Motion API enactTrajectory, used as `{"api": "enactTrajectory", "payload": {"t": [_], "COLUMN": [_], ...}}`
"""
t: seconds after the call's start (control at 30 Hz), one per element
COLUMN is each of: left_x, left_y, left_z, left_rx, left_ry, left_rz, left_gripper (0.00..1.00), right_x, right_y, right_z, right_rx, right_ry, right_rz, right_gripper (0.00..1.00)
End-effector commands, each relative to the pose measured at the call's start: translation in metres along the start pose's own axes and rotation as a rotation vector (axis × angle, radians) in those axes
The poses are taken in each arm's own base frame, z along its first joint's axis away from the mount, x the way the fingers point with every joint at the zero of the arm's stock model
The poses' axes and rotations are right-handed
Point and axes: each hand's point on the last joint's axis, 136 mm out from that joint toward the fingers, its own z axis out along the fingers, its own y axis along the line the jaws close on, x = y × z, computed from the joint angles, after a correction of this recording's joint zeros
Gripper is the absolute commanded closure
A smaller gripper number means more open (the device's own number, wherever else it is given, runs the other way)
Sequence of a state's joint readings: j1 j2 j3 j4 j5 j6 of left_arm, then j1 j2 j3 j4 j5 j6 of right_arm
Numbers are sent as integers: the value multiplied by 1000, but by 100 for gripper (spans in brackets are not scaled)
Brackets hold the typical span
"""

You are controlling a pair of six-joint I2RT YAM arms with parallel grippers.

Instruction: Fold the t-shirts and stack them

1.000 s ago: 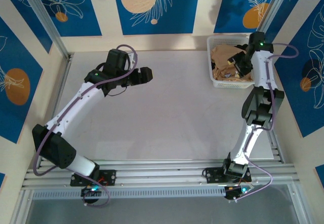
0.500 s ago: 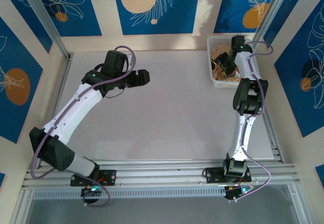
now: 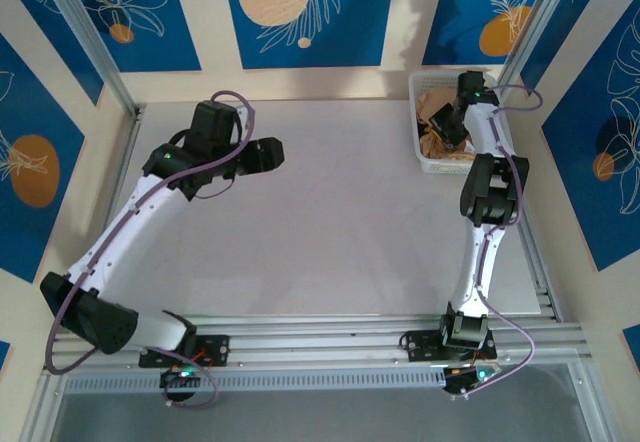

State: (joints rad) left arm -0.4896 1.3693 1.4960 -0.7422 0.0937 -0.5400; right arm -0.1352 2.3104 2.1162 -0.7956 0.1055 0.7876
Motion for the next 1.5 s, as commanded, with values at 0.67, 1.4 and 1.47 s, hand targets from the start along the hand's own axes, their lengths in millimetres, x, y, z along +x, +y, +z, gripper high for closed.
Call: {"api": "enactTrajectory", "payload": {"t": [0.67, 1.4, 1.47], "left_x": [-64, 113, 125], "left_y": [29, 103, 110], "left_z": [-82, -17, -11], "left_rx": [-259, -372, -383], "left_ry": [-359, 142, 161], "left_rz": [4, -280, -328], "left_gripper": [26, 20, 18], "right_x": [139, 415, 411], "right_y": [239, -22, -51], "right_z": [-484, -148, -152], "right_rx": [-1034, -46, 67], "right_ry": [-521, 603, 601], "right_rz": [-508, -453, -506], "right_gripper": [100, 100, 93]}}
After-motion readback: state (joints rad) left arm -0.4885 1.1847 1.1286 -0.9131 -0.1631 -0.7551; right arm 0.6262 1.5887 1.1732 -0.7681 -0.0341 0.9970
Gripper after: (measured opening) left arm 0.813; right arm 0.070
